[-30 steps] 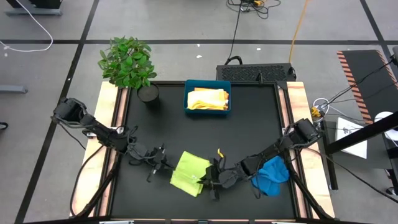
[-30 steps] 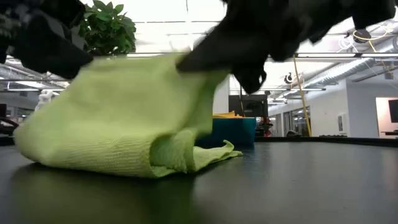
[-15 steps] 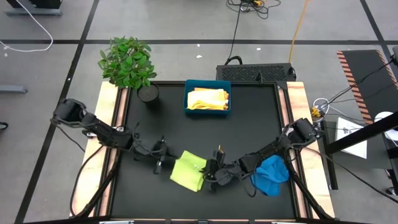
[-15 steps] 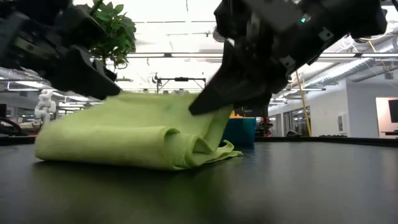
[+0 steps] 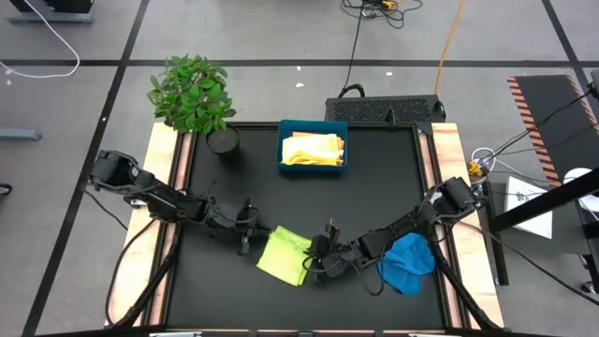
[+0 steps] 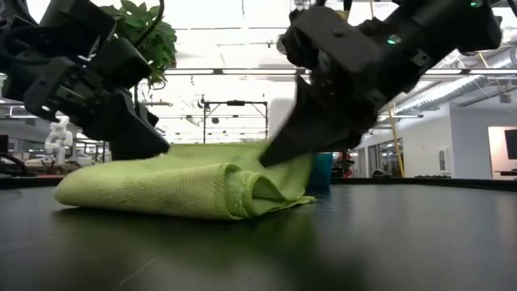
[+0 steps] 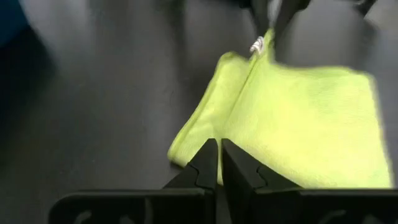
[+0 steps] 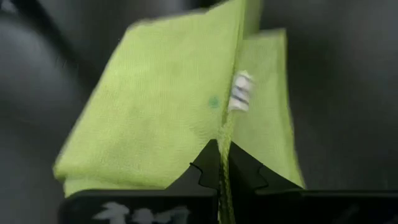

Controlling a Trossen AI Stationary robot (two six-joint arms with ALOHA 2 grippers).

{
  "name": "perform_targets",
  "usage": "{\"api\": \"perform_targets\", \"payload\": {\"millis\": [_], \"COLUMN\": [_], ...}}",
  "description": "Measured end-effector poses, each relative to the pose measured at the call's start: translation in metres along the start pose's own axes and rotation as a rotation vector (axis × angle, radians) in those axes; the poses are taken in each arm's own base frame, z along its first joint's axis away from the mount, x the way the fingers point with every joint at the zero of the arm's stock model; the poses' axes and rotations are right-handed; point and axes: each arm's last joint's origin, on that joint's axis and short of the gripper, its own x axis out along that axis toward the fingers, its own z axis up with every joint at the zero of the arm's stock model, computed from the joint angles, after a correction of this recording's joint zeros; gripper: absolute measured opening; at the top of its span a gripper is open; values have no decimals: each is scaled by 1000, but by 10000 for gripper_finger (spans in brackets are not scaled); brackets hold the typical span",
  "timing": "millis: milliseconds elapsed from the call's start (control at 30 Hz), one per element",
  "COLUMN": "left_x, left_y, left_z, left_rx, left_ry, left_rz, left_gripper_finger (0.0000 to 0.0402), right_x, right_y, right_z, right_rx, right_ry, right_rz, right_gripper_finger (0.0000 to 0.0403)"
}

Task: Fold microfiber towels
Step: Fold the green microfiber towel, then put the green microfiber towel into the blue blue bin

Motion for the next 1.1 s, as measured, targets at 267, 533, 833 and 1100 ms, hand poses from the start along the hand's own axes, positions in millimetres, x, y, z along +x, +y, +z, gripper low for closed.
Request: {"api": "perform_targets", "payload": {"millis": [267, 533, 833, 1100], "left_x": [1, 0, -8, -23], "left_y": [0, -1, -10, -41], "left_z": [2, 6, 18, 27], "left_rx": [-4, -26, -14, 127], "left_ry": [-29, -67, -150, -195], "left_rz": [6, -1, -112, -199], "left_gripper_finger": [61, 85, 86, 85], "right_x": [2, 4, -9, -30], "right_y": [-7, -10, -16, -7], "right_z": [-1, 1, 13, 33], "right_rx": [24, 17, 36, 7], "right_ry": [31, 24, 42, -46], "right_rz": [-33, -41, -65, 9], "right_gripper_finger": [18, 59, 129, 151]}}
